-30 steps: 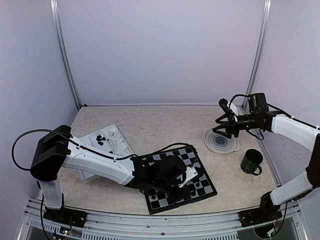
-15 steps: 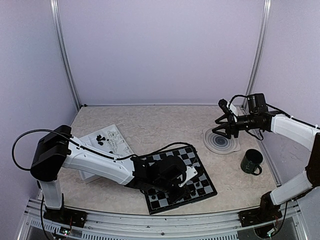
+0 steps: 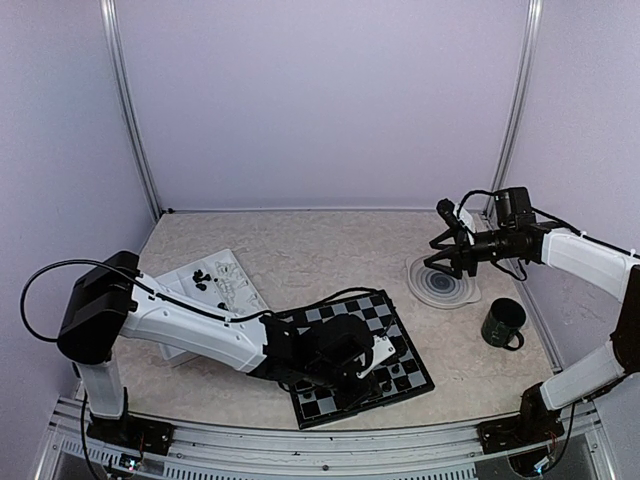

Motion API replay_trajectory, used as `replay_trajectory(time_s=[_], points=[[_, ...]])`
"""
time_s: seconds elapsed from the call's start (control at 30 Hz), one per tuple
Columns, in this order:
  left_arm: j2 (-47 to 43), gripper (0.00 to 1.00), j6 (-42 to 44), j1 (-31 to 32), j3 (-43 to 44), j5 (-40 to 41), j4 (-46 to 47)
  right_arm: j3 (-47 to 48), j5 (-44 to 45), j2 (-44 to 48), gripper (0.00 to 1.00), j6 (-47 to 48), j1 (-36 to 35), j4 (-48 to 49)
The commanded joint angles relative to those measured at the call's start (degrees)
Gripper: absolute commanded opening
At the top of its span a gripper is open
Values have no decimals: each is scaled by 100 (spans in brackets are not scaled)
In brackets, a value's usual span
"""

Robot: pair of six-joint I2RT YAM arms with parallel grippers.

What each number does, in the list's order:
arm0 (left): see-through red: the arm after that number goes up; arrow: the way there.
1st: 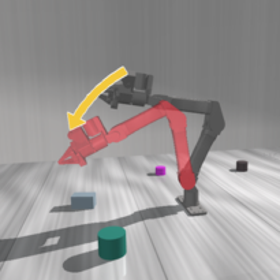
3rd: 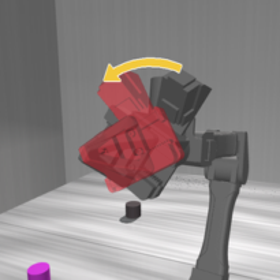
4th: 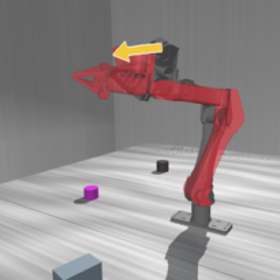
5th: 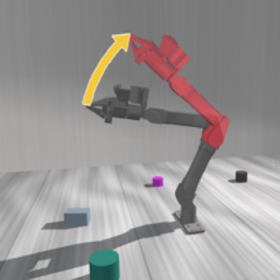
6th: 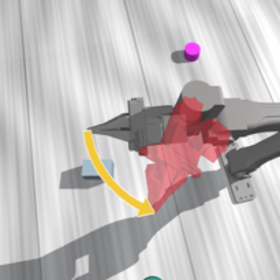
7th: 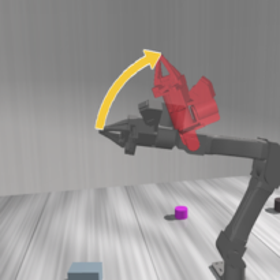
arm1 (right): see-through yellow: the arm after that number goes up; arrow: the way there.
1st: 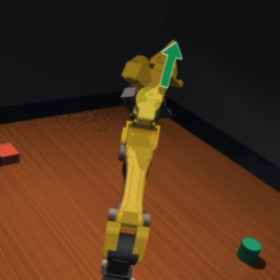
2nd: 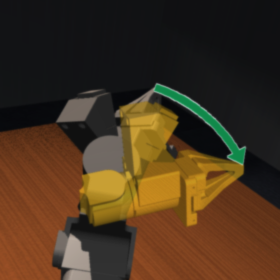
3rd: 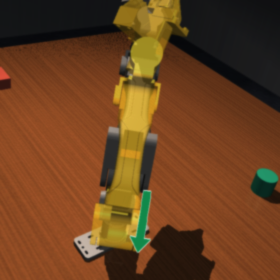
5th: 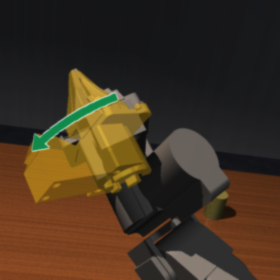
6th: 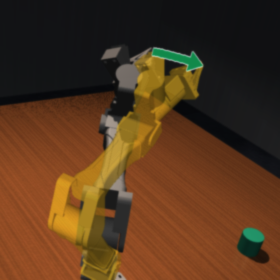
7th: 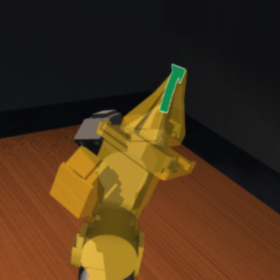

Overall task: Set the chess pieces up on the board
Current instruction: Place the king at d8, then pick up the pawn from the storage box.

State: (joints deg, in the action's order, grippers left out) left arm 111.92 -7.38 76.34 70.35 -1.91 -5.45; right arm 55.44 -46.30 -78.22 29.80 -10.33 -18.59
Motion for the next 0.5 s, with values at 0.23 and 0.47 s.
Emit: replay_trajectory(time_s=[0.23,0.47], points=[[-1881,37,-361,-576,-150,1614,-1318,54,-186,-116,63,115,0,-157],[-2645,42,-1480,-1907,-933,2873,-2618,73,-187,-142,64,201,-70,-238]])
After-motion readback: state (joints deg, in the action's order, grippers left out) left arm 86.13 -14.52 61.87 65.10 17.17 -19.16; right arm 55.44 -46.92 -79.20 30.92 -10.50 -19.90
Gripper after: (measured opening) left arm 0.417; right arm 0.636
